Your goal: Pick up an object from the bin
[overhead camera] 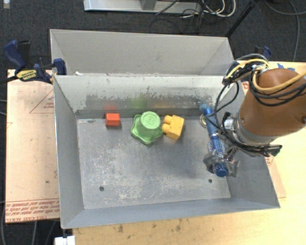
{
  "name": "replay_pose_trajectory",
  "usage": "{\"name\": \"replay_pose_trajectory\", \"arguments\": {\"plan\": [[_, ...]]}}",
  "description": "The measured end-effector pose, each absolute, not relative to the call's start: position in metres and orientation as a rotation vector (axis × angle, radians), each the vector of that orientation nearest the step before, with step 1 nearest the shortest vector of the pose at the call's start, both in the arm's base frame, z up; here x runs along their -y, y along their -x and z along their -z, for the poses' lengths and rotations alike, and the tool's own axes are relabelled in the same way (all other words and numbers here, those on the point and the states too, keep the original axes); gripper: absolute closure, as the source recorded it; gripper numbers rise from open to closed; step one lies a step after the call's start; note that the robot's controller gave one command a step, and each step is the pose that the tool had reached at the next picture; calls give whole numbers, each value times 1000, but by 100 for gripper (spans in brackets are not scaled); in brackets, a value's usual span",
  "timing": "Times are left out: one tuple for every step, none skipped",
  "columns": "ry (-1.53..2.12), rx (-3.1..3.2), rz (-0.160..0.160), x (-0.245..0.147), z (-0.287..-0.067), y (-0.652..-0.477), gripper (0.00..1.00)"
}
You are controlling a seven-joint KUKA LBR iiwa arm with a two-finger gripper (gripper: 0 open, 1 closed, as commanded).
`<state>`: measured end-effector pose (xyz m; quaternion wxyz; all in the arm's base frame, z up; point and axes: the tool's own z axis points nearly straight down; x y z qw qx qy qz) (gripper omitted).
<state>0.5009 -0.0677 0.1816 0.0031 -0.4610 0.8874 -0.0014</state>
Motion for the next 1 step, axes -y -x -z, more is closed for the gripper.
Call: {"name": "replay_pose_trajectory", "arguments": {"plan": [[1455,-2777,4,58,-250,-495,100]]}}
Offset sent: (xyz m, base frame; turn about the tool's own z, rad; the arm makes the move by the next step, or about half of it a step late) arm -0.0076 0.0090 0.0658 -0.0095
